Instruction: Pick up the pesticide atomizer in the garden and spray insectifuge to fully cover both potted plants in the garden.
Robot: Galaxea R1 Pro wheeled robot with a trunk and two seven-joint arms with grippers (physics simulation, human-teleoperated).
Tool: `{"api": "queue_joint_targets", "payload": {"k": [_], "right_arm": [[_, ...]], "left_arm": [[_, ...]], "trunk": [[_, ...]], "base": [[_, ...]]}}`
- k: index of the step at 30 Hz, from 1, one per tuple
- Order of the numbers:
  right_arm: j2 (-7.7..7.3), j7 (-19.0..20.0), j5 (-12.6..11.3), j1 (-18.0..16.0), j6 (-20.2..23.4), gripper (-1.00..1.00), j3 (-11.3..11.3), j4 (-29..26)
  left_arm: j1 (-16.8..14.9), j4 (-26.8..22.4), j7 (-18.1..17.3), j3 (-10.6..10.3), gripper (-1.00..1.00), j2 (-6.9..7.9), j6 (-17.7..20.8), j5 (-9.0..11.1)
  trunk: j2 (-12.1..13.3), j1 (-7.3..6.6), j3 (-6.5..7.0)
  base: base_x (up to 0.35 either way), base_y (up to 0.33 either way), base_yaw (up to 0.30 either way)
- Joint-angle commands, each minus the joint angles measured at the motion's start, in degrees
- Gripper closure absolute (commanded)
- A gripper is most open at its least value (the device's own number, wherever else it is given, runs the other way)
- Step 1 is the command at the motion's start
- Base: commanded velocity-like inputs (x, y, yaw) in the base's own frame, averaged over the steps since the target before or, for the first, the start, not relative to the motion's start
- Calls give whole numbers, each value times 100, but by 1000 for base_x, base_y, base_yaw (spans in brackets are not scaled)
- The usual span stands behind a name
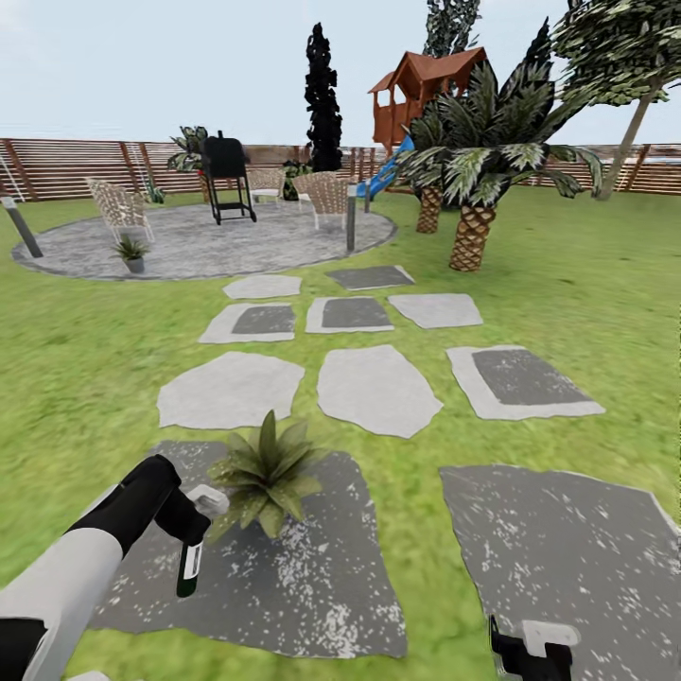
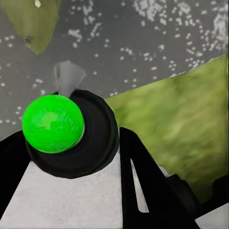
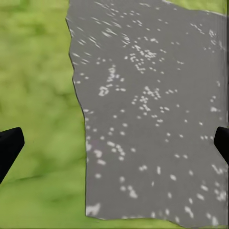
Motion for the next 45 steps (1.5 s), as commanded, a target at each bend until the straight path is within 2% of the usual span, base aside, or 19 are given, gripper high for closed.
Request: {"api": "queue_joint_targets", "payload": {"k": [1, 7, 29, 38, 45], "right_arm": [[1, -31, 66, -4, -13, -100, -25, 8], [8, -31, 69, -4, -13, -100, -25, 8], [10, -31, 69, -4, -13, -100, -25, 8], [10, -31, 69, -4, -13, -100, -25, 8], [10, -31, 69, -4, -13, -100, -25, 8]], "left_arm": [[-3, -11, -59, -16, 100, 5, 32, -52], [5, -11, -59, -16, 100, 6, 32, -52], [6, -3, -50, -25, 100, 7, 32, -52], [6, -2, -31, -29, 100, 14, 32, -52], [-1, -2, -24, -27, 100, 17, 32, -52]], "trunk": [[-2, 0, -5], [-2, 0, -5], [-2, 0, -5], [-2, 0, -5], [-2, 0, -5]], "base": [[21, -269, 0], [5, -271, 70], [0, -272, 273], [56, -272, 47], [88, -272, 245]]}}
